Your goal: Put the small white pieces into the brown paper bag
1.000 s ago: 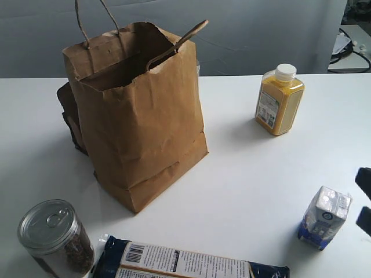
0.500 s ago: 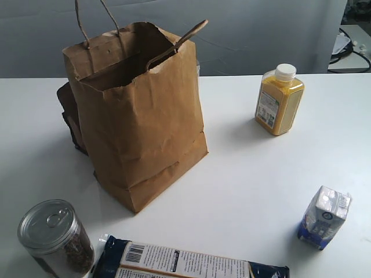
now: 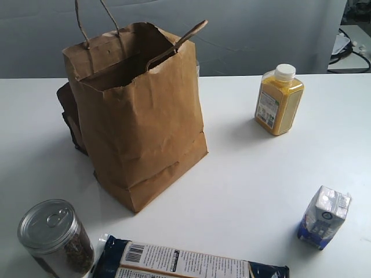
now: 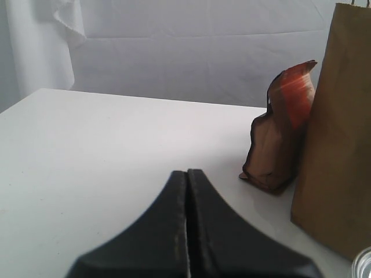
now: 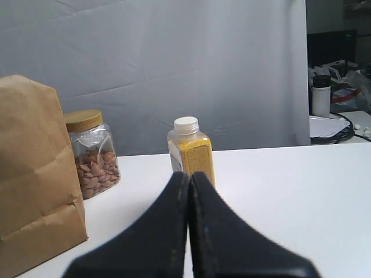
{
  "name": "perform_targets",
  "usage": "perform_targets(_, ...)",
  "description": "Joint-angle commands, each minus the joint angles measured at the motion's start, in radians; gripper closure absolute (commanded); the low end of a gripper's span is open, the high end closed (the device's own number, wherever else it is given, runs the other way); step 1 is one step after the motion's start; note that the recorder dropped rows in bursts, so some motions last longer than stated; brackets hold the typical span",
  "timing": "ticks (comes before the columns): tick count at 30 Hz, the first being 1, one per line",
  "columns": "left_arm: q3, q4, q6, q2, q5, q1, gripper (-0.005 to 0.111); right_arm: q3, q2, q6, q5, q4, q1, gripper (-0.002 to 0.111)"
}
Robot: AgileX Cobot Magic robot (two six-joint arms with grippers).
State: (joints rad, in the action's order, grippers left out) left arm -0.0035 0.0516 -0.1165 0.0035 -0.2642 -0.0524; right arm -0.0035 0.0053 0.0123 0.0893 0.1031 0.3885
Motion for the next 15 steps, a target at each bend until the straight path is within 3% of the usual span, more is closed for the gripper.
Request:
perform_targets(1,0.004,-0.008,-0.004,-0.003,0.002,0.007,0.107,0.004,-0.005,-0.037,0.031,0.001,-0.007,0.108)
perform_targets(15,0.004,-0.008,-0.004,-0.003,0.002,0.007,0.107,0.004,-0.005,-0.035,0.051,-0.015,-0.007,0.108)
